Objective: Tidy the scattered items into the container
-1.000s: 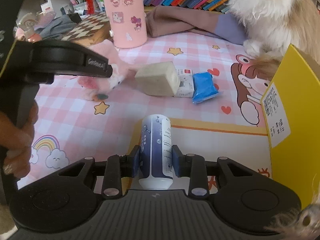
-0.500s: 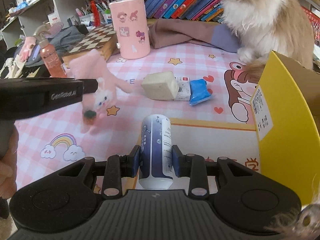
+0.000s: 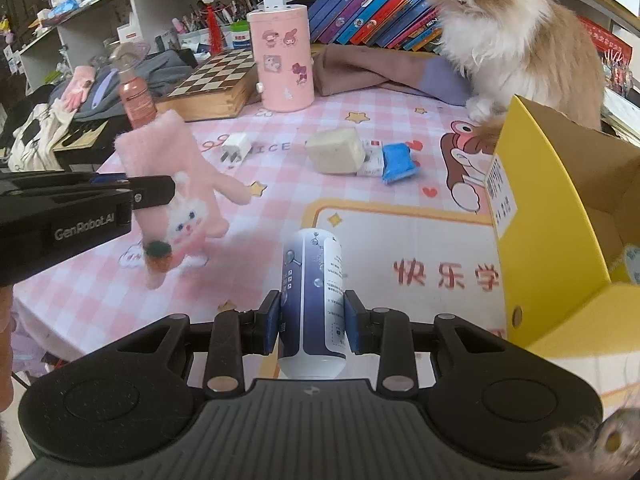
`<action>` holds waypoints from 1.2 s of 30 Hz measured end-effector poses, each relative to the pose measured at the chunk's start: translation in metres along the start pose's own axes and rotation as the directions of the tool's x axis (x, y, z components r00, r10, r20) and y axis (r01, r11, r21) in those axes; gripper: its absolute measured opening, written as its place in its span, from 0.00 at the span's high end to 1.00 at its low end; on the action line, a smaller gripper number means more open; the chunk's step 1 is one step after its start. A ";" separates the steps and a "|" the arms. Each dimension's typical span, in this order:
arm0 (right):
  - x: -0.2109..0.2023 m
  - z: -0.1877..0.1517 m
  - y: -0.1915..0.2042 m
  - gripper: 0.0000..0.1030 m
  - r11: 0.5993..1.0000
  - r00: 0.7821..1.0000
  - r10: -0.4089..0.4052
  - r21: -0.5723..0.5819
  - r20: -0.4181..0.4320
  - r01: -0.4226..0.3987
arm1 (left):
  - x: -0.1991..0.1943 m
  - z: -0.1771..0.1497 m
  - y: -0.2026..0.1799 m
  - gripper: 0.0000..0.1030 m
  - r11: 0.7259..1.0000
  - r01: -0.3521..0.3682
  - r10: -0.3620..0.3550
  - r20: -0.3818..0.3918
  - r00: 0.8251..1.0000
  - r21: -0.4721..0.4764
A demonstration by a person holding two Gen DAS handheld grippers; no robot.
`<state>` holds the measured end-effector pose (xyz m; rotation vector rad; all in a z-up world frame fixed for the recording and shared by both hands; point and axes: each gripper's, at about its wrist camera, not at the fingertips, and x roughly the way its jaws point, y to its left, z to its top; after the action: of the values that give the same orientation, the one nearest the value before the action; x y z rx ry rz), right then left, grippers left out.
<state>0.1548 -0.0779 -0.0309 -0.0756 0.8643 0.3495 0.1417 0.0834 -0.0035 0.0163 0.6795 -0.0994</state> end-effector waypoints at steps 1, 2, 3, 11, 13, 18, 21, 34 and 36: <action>-0.004 -0.003 0.000 0.70 1.000 1.000 0.001 0.002 -0.001 -0.001 | -0.006 -0.003 0.000 0.91 1.000 0.006 -0.006 0.001 1.000 0.000; -0.009 -0.007 0.000 0.70 1.000 1.000 0.002 0.005 0.000 -0.002 | -0.012 -0.006 -0.001 0.91 1.000 0.014 -0.014 0.003 1.000 0.001; -0.012 -0.009 0.000 0.70 1.000 1.000 0.001 0.007 0.000 -0.001 | -0.017 -0.008 -0.002 0.91 1.000 0.018 -0.018 0.003 1.000 0.001; -0.044 -0.034 0.003 0.70 1.000 1.000 -0.019 0.010 0.013 0.019 | -0.060 -0.036 -0.011 0.91 0.999 0.045 -0.045 -0.002 0.999 0.015; -0.051 -0.041 0.004 0.70 1.000 1.000 -0.021 0.020 0.015 0.021 | -0.067 -0.043 -0.014 0.91 0.999 0.050 -0.050 -0.007 0.999 0.015; -0.066 -0.058 0.005 0.70 0.999 0.999 -0.031 0.036 0.020 0.030 | -0.082 -0.057 -0.022 0.91 0.997 0.074 -0.074 -0.019 0.997 0.032; -0.074 -0.068 0.006 0.70 0.998 0.999 -0.039 0.050 0.019 0.038 | -0.089 -0.063 -0.029 0.91 0.994 0.096 -0.095 -0.019 0.995 0.048; -0.107 -0.105 -0.013 0.70 0.981 0.991 -0.134 0.140 -0.016 0.135 | -0.097 -0.077 -0.069 0.91 0.965 0.237 -0.233 -0.049 0.971 0.113; -0.111 -0.111 -0.019 0.70 0.975 0.988 -0.154 0.158 -0.025 0.156 | -0.095 -0.078 -0.077 0.91 0.956 0.264 -0.259 -0.059 0.964 0.125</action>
<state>0.0134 -0.1488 -0.0208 0.0037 0.8902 0.1332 0.0119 0.0188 -0.0029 0.0559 0.7136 -0.4004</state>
